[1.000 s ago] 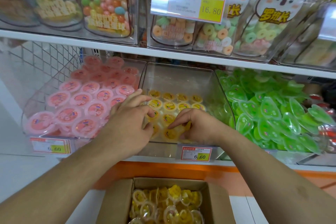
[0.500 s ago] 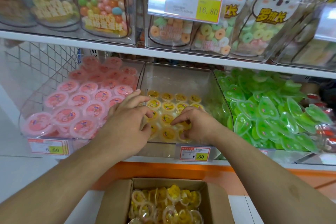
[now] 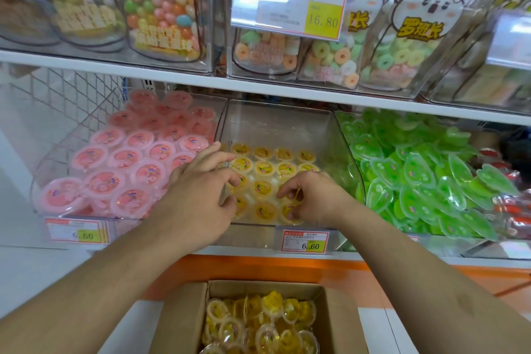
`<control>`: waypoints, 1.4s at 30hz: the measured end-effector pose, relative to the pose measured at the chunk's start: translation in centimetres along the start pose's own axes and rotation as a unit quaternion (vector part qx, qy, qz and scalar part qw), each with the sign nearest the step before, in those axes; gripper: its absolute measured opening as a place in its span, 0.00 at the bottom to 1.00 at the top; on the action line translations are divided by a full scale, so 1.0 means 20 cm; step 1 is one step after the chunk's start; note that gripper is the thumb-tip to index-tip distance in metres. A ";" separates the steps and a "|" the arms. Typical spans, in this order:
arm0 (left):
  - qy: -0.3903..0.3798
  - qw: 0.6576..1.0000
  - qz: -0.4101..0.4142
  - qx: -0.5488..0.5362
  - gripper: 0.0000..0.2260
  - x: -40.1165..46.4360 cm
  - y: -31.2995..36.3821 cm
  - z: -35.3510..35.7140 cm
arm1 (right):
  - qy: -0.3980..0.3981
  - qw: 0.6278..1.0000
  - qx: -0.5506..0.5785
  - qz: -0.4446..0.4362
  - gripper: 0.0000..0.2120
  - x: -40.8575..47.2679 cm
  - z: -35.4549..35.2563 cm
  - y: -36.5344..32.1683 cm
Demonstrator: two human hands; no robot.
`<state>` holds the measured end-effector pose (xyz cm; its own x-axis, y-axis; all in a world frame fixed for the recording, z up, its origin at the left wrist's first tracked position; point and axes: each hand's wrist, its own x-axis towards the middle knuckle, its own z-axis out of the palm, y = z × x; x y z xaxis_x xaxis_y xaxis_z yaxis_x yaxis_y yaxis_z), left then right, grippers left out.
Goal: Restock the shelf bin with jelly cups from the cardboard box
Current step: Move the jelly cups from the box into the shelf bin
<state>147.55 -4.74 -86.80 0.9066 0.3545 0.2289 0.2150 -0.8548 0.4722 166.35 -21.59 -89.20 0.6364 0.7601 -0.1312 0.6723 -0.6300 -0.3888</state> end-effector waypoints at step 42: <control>-0.339 0.928 -0.138 -0.075 0.15 -0.80 -0.01 0.97 | -0.248 0.965 0.016 0.078 0.18 -0.80 0.83 0.24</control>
<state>140.00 -17.72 -107.12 0.8561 0.1888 -0.4812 0.4652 -0.6872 0.5580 153.11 -34.10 -104.06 0.4634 0.6447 -0.6080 0.5666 -0.7431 -0.3560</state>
